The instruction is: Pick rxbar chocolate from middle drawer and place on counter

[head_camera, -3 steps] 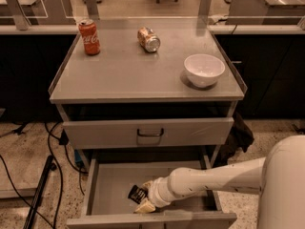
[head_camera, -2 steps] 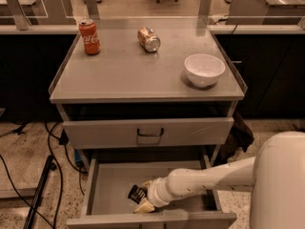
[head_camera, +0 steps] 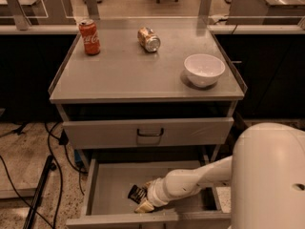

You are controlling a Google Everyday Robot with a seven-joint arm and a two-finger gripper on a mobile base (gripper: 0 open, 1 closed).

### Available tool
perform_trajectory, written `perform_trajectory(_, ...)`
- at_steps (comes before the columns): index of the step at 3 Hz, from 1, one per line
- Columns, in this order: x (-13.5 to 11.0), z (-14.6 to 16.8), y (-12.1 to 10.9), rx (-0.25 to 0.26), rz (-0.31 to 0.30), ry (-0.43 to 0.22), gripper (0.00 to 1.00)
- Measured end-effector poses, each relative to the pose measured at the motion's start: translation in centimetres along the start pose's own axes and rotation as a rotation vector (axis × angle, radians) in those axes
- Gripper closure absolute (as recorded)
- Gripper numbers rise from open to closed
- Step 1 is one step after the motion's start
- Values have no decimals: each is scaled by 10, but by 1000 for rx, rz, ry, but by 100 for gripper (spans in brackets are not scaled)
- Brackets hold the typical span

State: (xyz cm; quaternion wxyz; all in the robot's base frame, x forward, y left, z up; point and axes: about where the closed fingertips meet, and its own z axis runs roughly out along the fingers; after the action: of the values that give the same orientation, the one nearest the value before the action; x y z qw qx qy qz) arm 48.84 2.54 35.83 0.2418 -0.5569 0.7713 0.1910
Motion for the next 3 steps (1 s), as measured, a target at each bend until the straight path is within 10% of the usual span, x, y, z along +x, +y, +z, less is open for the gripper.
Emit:
perform_trajectory(1,10,5,-4,5,24,26,39)
perform_trajectory(3,17,8,-5,3,40,55,81)
